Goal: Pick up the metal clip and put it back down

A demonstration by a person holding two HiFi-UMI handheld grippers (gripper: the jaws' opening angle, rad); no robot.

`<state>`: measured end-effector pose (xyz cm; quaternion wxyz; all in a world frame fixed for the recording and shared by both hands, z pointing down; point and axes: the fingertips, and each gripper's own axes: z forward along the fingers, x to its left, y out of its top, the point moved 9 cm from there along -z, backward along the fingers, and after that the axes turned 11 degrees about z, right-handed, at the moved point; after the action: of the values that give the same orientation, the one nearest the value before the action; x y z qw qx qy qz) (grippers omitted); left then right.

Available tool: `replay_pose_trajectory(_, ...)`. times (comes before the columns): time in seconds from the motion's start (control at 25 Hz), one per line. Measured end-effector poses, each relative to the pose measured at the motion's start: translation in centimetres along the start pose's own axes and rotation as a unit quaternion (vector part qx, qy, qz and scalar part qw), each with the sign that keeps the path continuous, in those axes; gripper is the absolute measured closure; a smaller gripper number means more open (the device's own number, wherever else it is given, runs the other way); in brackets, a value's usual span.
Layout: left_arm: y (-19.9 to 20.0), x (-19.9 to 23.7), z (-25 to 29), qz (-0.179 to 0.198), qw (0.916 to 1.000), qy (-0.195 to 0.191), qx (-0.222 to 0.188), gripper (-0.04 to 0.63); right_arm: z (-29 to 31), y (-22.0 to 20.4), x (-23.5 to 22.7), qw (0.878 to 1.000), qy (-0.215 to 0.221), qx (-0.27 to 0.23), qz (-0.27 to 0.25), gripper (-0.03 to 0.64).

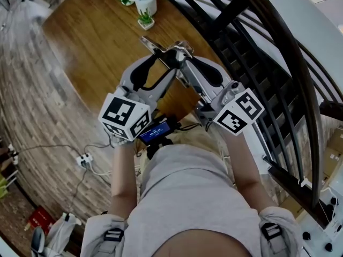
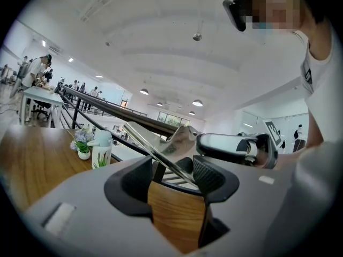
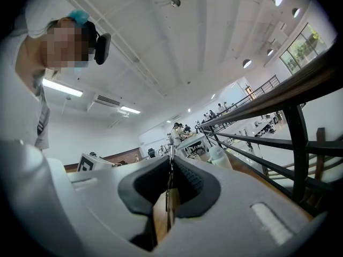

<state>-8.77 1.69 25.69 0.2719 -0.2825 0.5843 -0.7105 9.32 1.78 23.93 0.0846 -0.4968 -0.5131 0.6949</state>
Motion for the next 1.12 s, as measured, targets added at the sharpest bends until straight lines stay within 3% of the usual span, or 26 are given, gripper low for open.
replay_pose_trajectory(0.56,-1.0,0.6,2.0,-0.005,0.9997,-0.015,0.021,0.351,-0.1,-0.2,-1.9,1.000,-0.021,0.008,0.006,0.592)
replay_pose_trajectory(1.12,-3.2,2.1,5.6,-0.034,0.9978,-0.022,0.053,0.353,0.8,-0.4,-6.2,0.998,-0.042,0.027,0.039,0.592)
